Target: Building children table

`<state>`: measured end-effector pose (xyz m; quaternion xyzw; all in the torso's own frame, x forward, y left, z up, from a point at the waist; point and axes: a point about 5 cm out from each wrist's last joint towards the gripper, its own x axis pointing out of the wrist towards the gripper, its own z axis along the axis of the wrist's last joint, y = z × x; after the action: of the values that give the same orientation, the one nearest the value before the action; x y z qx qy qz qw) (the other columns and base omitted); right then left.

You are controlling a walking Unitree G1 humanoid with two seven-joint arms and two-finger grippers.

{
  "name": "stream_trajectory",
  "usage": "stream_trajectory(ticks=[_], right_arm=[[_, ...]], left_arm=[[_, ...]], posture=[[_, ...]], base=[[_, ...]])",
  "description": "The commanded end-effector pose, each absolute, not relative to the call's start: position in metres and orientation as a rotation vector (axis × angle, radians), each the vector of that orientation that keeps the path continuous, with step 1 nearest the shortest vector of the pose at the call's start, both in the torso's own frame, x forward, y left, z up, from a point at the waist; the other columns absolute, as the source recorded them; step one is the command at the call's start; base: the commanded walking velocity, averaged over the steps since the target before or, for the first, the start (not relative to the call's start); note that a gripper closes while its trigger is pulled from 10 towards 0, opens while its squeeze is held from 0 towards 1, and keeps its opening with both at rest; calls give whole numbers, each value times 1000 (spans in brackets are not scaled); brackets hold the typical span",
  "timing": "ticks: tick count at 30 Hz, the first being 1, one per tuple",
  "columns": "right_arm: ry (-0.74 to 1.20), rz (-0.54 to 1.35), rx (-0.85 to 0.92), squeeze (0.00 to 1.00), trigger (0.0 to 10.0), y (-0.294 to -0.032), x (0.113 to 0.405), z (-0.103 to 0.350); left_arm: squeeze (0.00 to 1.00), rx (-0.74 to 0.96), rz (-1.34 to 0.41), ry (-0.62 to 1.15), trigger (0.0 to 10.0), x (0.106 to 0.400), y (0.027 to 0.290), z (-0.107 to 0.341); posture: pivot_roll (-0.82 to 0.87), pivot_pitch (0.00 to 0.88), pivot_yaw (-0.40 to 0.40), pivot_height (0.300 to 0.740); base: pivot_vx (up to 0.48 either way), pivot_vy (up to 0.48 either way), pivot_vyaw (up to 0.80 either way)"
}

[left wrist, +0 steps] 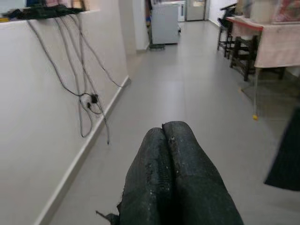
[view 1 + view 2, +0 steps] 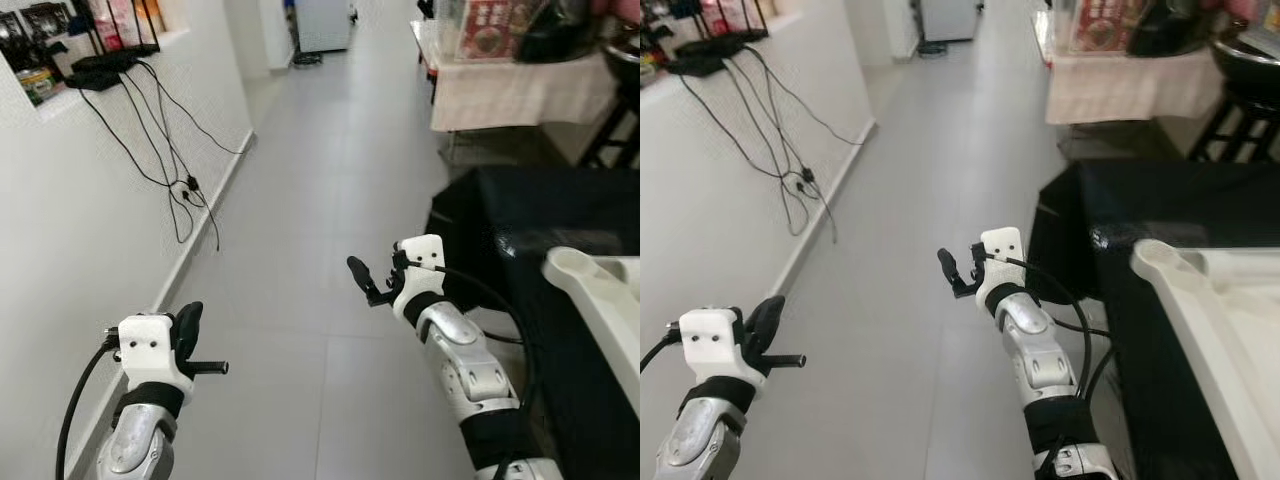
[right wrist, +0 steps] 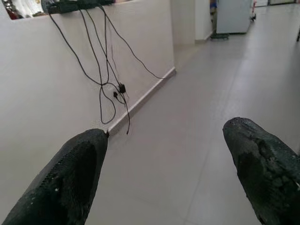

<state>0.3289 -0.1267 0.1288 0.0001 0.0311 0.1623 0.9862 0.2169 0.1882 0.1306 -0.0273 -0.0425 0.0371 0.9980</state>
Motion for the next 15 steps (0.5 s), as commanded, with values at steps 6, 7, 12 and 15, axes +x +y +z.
stream_trajectory(ticks=[6,7,12,15], right_arm=[[58,355,9,0,10000,-119,328,129],[59,355,9,0,10000,-119,328,129],[61,356,10,0,10000,-119,328,128],[61,357,10,0,10000,-119,328,128]], left_arm=[[0,-56,92,-72,10000,215,193,128],[0,-56,92,-72,10000,215,193,127],[0,-57,91,-70,10000,215,193,127],[0,-57,90,-70,10000,215,193,127]], posture=[[-75,40,51,740],[-76,37,52,740],[-77,35,52,740],[-77,33,52,740]], base=[[360,0,0],[368,0,0],[365,0,0],[366,0,0]])
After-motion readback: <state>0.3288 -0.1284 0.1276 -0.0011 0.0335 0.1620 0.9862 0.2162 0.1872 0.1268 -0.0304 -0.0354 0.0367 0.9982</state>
